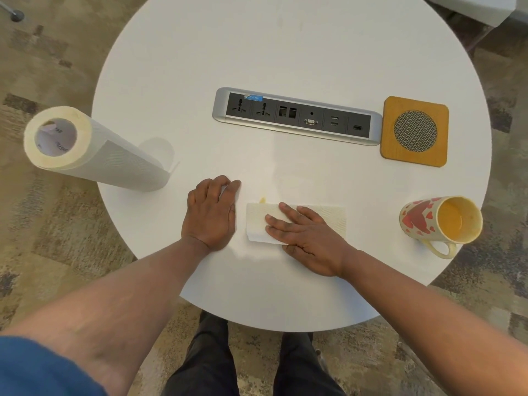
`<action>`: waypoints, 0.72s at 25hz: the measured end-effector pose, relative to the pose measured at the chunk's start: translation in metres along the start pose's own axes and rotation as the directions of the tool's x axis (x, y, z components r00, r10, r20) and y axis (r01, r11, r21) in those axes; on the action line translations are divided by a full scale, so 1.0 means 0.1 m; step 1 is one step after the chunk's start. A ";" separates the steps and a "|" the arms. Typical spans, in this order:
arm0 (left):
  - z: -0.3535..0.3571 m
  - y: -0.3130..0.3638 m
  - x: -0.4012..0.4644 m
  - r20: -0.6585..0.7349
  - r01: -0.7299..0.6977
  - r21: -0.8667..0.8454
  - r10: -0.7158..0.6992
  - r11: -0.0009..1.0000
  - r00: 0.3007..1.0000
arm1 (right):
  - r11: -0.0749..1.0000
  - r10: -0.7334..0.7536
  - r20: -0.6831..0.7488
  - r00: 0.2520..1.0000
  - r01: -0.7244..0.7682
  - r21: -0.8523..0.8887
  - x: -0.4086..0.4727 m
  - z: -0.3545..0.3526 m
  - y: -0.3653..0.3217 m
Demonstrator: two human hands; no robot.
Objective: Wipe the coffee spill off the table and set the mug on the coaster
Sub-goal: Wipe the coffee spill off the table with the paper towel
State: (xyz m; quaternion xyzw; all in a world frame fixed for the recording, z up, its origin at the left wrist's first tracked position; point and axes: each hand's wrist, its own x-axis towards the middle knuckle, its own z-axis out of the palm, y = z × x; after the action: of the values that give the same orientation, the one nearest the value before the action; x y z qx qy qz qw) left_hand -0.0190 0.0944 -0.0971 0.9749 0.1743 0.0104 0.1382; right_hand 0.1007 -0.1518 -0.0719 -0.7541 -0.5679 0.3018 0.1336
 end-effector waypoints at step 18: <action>0.00 0.02 0.00 0.004 0.006 -0.011 -0.006 1.000 1.000 | 0.326 0.939 -0.110 0.327 -0.737 0.592 0.16 0.19 -0.90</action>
State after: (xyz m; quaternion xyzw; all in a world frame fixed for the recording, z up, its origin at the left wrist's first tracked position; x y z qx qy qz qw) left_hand -0.0183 0.0925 -0.0964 0.9736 0.1769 0.0091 0.1439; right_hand 0.0219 -0.1104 -0.0430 -0.9317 0.0570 0.2665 0.2402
